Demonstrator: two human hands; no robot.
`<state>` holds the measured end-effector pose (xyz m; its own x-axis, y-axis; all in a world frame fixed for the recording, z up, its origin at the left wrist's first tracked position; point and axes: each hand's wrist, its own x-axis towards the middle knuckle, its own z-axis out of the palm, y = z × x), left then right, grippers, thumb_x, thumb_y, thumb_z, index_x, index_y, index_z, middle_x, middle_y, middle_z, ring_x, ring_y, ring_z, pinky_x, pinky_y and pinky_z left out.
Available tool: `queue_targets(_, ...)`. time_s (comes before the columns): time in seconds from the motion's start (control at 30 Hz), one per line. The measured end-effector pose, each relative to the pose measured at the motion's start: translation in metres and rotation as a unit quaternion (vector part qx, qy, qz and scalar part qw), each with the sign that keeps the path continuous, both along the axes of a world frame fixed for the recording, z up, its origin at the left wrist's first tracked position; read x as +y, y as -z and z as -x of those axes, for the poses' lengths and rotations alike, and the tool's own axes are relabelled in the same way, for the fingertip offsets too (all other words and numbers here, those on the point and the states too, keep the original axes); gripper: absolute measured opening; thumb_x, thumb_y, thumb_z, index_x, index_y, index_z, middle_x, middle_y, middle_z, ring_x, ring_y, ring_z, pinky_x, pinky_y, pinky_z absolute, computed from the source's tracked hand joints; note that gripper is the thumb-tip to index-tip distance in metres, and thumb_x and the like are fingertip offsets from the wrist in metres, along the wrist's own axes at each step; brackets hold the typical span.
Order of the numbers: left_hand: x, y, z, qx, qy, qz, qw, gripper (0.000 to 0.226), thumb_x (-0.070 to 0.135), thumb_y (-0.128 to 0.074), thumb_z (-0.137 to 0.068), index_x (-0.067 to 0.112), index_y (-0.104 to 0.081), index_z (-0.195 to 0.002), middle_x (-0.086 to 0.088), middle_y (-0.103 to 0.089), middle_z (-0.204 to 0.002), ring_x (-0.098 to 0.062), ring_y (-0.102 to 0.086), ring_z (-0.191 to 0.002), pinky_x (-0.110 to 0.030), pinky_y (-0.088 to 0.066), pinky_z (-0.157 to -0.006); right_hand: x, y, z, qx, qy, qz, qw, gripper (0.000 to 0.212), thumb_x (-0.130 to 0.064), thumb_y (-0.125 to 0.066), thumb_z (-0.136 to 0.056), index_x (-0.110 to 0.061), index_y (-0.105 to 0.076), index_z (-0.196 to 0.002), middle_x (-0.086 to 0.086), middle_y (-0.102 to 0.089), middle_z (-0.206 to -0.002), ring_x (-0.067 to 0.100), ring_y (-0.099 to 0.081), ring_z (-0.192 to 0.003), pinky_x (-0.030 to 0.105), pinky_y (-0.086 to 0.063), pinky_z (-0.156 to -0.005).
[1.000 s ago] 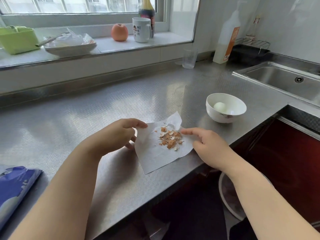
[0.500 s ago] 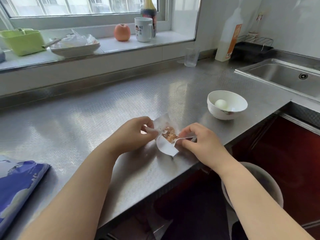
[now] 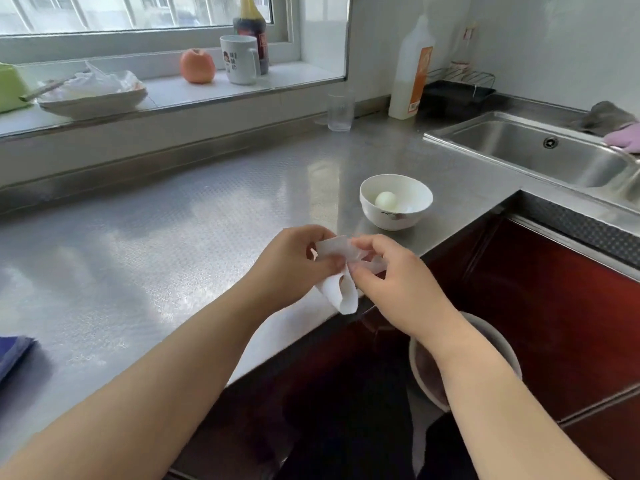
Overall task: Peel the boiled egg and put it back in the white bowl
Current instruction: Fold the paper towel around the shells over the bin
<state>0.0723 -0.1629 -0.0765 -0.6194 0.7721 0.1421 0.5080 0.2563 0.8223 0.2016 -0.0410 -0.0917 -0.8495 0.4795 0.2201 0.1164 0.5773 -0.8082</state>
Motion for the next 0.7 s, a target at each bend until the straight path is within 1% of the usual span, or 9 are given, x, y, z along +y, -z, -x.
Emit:
queue_targets(0.07, 0.019, -0.003, -0.017, -0.035, -0.007, -0.026, 0.999, 0.004, 0.024, -0.074, -0.083, 0.023, -0.071, -0.08, 0.012, -0.062, -0.065, -0.002, -0.048, -0.053, -0.017, -0.04, -0.055, 0.01, -0.007, -0.014, 0.025, 0.037, -0.002, 0.999, 0.013, -0.037, -0.058, -0.09, -0.033, -0.062, -0.103, -0.02, -0.065, -0.094, -0.012, -0.055, -0.092, 0.003, -0.041, -0.068)
queue_targets(0.13, 0.039, -0.005, -0.036, -0.095, -0.01, -0.049, 0.994, 0.007, 0.02, -0.072, -0.084, 0.013, -0.071, -0.085, 0.001, -0.066, -0.07, -0.007, -0.054, -0.058, -0.022, -0.045, -0.057, 0.02, -0.011, -0.03, 0.047, 0.074, 0.001, 0.996, 0.012, -0.036, -0.055, -0.093, -0.03, -0.064, -0.098, -0.018, -0.069, -0.091, -0.007, -0.06, -0.087, 0.009, -0.044, -0.069)
queue_targets(0.23, 0.07, -0.002, -0.065, -0.213, -0.006, -0.075, 0.974, 0.012, 0.01, -0.068, -0.087, 0.002, -0.068, -0.095, -0.017, -0.07, -0.083, -0.021, -0.066, -0.072, -0.032, -0.055, -0.064, 0.036, -0.014, -0.06, 0.031, 0.072, 0.027, 0.997, 0.029, -0.051, -0.05, -0.092, -0.033, -0.063, -0.11, -0.02, -0.066, -0.103, -0.007, -0.058, -0.098, 0.013, -0.043, -0.076)
queue_targets(0.3, 0.089, 0.002, -0.081, -0.287, 0.003, -0.078, 0.955, 0.009, 0.006, -0.064, -0.087, -0.001, -0.065, -0.093, -0.019, -0.067, -0.083, -0.028, -0.066, -0.075, -0.038, -0.057, -0.069, 0.046, -0.013, -0.082, -0.025, 0.053, 0.02, 0.998, 0.046, -0.066, -0.057, -0.079, -0.043, -0.054, -0.118, -0.026, -0.055, -0.114, -0.016, -0.05, -0.103, 0.01, -0.038, -0.073)
queue_targets(0.37, 0.107, 0.006, -0.096, -0.353, 0.02, -0.069, 0.933, 0.004, 0.001, -0.06, -0.086, 0.003, -0.061, -0.088, -0.017, -0.065, -0.08, -0.027, -0.063, -0.072, -0.032, -0.055, -0.06, 0.057, -0.007, -0.1, -0.067, 0.055, -0.022, 0.996, 0.053, -0.058, -0.071, -0.073, -0.049, -0.048, -0.12, -0.029, -0.048, -0.114, -0.022, -0.043, -0.1, 0.007, -0.035, -0.071)
queue_targets(0.47, 0.128, 0.018, -0.111, -0.437, 0.067, -0.047, 0.896, 0.008, 0.001, -0.059, -0.087, 0.005, -0.065, -0.089, -0.013, -0.065, -0.08, -0.019, -0.061, -0.064, -0.025, -0.052, -0.053, 0.079, 0.006, -0.118, -0.068, 0.109, -0.074, 0.989, 0.036, -0.035, -0.072, -0.081, -0.038, -0.056, -0.113, -0.019, -0.054, -0.111, -0.008, -0.05, -0.094, 0.005, -0.037, -0.07)
queue_targets(0.53, 0.139, 0.032, -0.117, -0.415, 0.097, -0.013, 0.904, 0.011, 0.014, -0.063, -0.084, 0.012, -0.074, -0.086, -0.006, -0.071, -0.08, -0.013, -0.064, -0.066, -0.023, -0.051, -0.057, 0.097, 0.018, -0.127, -0.053, 0.146, -0.059, 0.986, 0.017, -0.03, -0.068, -0.084, -0.035, -0.061, -0.099, -0.015, -0.06, -0.101, -0.005, -0.052, -0.088, 0.008, -0.039, -0.067)
queue_targets(0.6, 0.148, 0.046, -0.123, -0.357, 0.11, 0.023, 0.927, 0.021, 0.035, -0.064, -0.078, 0.025, -0.079, -0.089, 0.002, -0.075, -0.091, -0.009, -0.064, -0.08, -0.025, -0.046, -0.067, 0.115, 0.032, -0.134, -0.044, 0.183, -0.034, 0.982, 0.005, -0.036, -0.067, -0.084, -0.032, -0.063, -0.086, -0.014, -0.061, -0.091, -0.005, -0.053, -0.086, 0.014, -0.038, -0.063)
queue_targets(0.7, 0.162, 0.067, -0.131, -0.326, 0.146, 0.059, 0.932, 0.03, 0.053, -0.058, -0.083, 0.037, -0.077, -0.101, 0.018, -0.074, -0.101, -0.002, -0.061, -0.097, -0.026, -0.044, -0.079, 0.142, 0.065, -0.136, -0.054, 0.231, -0.029, 0.971, 0.015, -0.044, -0.065, -0.083, -0.032, -0.059, -0.076, -0.013, -0.056, -0.09, 0.0, -0.053, -0.08, 0.018, -0.036, -0.06)
